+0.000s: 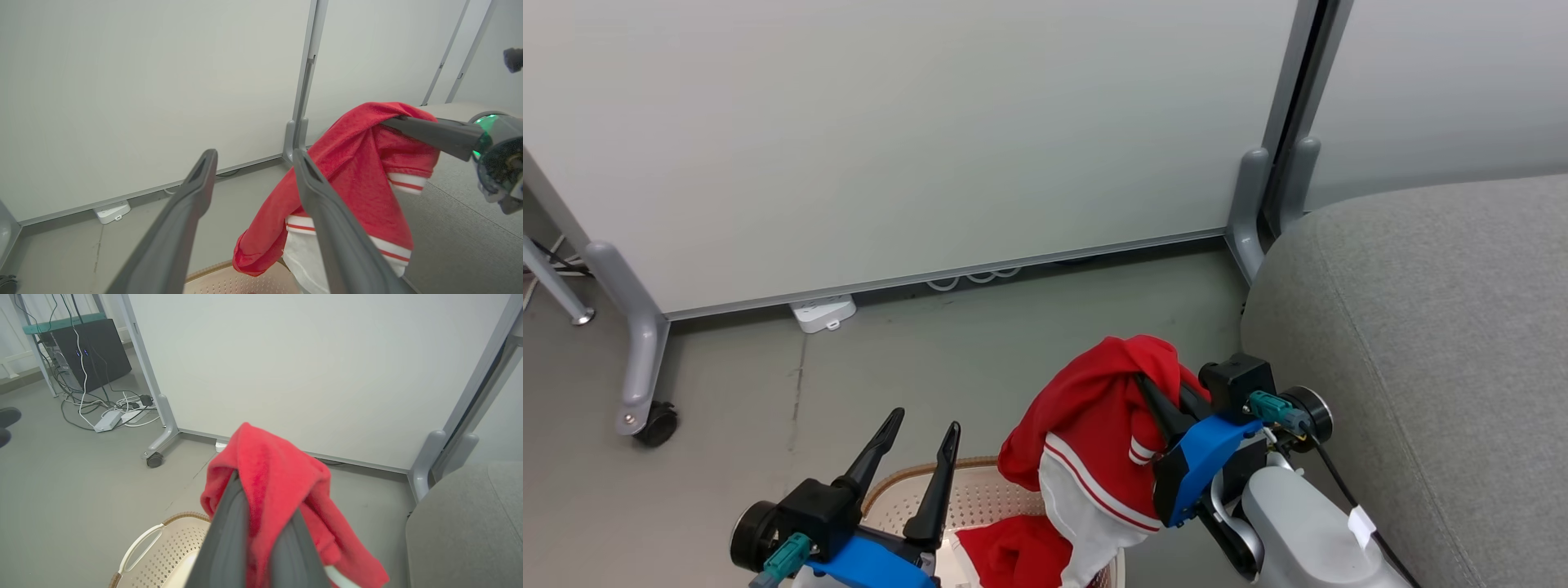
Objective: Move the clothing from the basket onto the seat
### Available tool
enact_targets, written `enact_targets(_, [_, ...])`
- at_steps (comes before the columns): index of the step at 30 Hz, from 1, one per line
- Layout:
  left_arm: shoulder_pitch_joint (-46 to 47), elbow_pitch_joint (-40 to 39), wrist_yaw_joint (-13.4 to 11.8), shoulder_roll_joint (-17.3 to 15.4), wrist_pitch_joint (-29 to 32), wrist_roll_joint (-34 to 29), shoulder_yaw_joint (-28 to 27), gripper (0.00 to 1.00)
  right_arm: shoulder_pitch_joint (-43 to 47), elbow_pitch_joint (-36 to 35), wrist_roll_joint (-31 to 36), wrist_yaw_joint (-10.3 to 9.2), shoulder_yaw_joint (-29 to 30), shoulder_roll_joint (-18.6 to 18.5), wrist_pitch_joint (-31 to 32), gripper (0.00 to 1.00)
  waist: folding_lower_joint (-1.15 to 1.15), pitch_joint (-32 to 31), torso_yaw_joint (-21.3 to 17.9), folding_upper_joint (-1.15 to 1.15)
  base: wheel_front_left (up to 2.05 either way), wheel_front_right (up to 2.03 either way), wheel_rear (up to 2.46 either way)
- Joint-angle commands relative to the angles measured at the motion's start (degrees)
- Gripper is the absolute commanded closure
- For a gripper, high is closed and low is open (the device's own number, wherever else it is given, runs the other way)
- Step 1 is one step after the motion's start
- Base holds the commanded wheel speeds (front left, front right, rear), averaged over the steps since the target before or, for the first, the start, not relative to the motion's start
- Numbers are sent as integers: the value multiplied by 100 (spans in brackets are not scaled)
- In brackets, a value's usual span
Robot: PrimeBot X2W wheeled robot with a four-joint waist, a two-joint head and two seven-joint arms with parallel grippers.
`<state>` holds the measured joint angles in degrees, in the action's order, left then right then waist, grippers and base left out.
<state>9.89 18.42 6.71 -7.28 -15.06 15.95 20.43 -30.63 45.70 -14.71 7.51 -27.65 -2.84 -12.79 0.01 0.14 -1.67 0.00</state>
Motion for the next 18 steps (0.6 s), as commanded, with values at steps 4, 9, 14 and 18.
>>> enact_targets(4, [-69,18,46,26,-16,-85,-98,0,48,-98,-14,-4,-51,-7,41,100,-1,24,-211,0,0,0,0])
enact_targets(9, [-29,-6,70,67,-17,-146,-106,0,26,-139,13,-4,-66,-9,71,100,-1,69,-551,0,0,0,0])
enact_targets(14, [37,-16,79,107,-17,-191,-63,0,-11,-159,59,-4,-54,-10,77,100,-1,138,-1004,0,0,0,0])
enact_targets(18, [93,-34,82,107,-17,-177,32,0,-22,-172,67,-4,-16,-8,76,100,-1,183,-1367,0,0,0,0])
